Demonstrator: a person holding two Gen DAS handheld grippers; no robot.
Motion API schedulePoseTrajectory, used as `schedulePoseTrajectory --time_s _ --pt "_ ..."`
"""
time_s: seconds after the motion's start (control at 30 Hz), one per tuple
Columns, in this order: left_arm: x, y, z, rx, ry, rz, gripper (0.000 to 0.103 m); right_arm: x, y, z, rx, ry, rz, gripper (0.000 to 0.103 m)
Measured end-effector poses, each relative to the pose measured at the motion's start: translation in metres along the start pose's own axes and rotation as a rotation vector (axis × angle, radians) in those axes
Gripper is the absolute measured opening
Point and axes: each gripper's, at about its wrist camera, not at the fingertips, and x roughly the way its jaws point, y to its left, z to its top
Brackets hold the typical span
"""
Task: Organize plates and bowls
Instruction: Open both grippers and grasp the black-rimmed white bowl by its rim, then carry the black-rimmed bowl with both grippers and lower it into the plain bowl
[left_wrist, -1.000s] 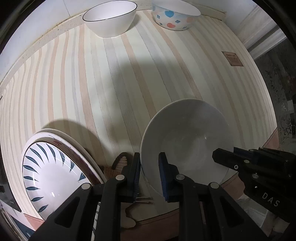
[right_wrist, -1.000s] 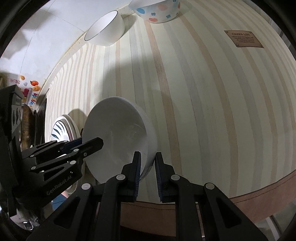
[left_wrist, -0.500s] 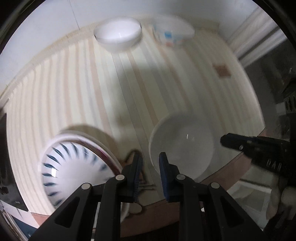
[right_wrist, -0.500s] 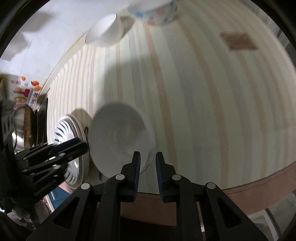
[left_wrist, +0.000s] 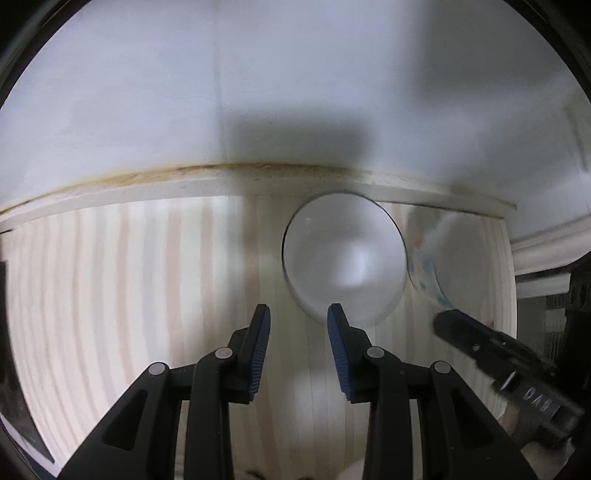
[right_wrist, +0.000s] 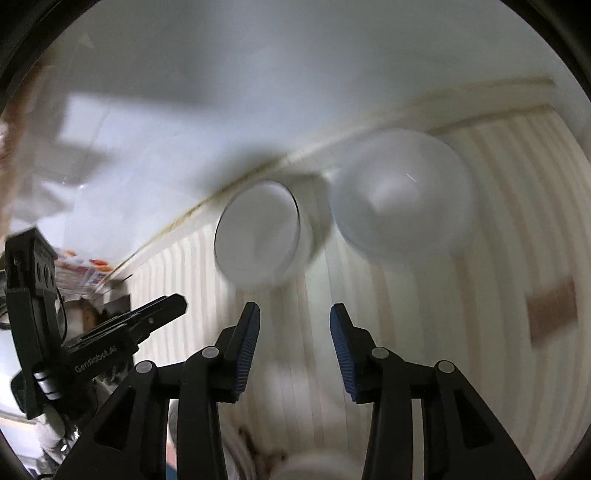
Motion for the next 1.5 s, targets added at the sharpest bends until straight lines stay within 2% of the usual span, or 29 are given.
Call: schedulePoseTrajectory --time_s 0.07,0.23,0.3,0.33,0.37,0.43,0.7,0.83,1.07,1.37,1.5 --pt "0.016 0.005 0.012 -0.017 0.031 -0.01 0.03 0.023 0.004 0.02 -0.007 0.02 -0.016 0.043" --pt "0.051 0.01 0.029 0.017 0.073 0.031 0.03 0.068 0.008 0.046 -0.012 0.071 -0.047 0.042" --pt "0.058 0.008 0.033 0.02 0.066 0.028 0.026 0.078 0.006 0.051 -0.01 0.081 -0.06 0.035" --pt "0.061 0.008 0.033 0.028 0.061 0.025 0.019 0.083 0.006 0.053 -0.012 0.085 -0.07 0.027" --pt "0.064 0.006 0.033 0.033 0.064 0.028 0.017 0.089 0.006 0.055 -0.019 0.093 -0.089 0.02" --pt "0.065 0.005 0.032 0.039 0.057 0.04 0.016 0.094 0.005 0.055 -0.027 0.096 -0.113 0.013" --pt "0.055 -0.001 0.018 0.06 0.026 0.067 0.016 0.098 0.015 0.048 -0.092 0.076 -0.162 0.013" --pt "0.04 -0.004 0.013 0.066 0.01 0.057 0.016 0.092 0.017 0.043 -0.116 0.066 -0.166 0.013" --pt "0.001 -0.015 -0.016 0.096 -0.026 0.041 0.016 0.06 0.019 0.024 -0.132 0.029 -0.148 0.013" --pt "-0.05 -0.035 -0.069 0.161 -0.067 0.018 0.016 0.009 0.041 -0.028 -0.152 -0.019 -0.149 0.013" --pt "-0.064 -0.043 -0.087 0.177 -0.079 0.003 0.016 -0.017 0.037 -0.055 -0.156 -0.022 -0.155 0.013"
